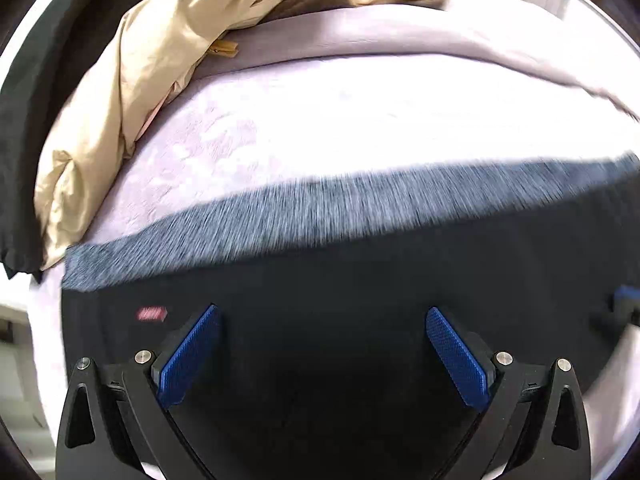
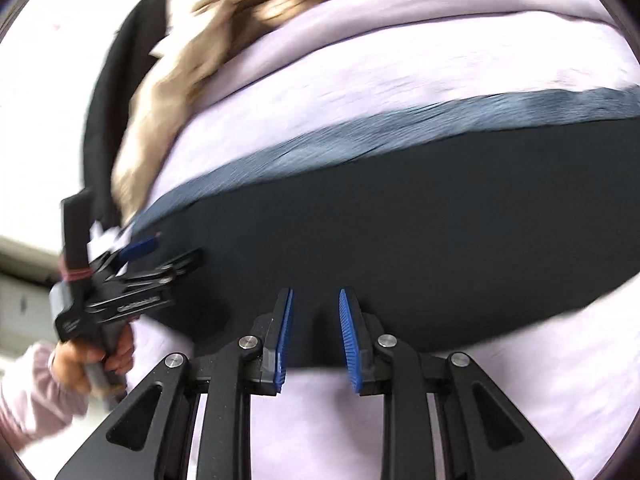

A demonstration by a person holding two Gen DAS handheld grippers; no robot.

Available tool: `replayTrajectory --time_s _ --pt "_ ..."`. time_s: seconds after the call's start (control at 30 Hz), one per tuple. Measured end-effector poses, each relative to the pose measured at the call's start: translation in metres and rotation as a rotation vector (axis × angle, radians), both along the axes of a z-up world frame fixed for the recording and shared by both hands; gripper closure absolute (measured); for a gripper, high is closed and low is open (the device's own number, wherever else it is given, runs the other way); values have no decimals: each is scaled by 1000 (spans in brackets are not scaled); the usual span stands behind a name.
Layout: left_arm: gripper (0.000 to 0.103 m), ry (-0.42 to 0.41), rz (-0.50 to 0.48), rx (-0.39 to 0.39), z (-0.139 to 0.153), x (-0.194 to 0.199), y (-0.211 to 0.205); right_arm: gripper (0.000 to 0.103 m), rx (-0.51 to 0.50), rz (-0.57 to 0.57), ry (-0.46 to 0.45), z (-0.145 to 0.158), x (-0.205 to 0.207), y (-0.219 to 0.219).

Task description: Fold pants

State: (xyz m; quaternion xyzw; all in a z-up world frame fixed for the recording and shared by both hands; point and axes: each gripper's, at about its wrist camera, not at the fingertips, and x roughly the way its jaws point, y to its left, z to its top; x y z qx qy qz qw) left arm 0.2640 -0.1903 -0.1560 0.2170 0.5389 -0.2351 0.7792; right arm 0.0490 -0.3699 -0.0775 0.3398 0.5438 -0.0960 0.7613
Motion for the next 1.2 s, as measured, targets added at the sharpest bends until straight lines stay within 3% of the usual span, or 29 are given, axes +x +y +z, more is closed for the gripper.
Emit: replayTrajectory --time_s 0.03,0.1,0.2,0.33,0.6,0.8,0.9,1.03,1.2 --pt "0 -1 26 0 -5 7 -4 76 -20 -9 28 -8 -1 -1" --pt "0 -8 51 -15 -8 16 -4 89 -41 -33 52 -17 -5 -16" --pt "0 -18 46 3 -4 19 -1 89 -89 -152 56 -7 -28 -37" --pt "0 -13 45 74 1 11 9 84 -28 -233 43 7 -54 -49" --pt "0 11 -75 84 16 -78 2 79 45 -229 90 17 -102 -36" --pt "0 133 -181 70 25 -142 -19 79 75 -255 99 27 -135 -34" --pt "0 200 -224 70 24 -162 -29 75 63 -296 100 36 -151 -42" --pt "0 213 -282 72 31 -180 -47 74 57 -365 86 49 -175 -61" --pt "0 219 -297 -6 54 -186 -77 74 43 -449 26 78 -205 -105"
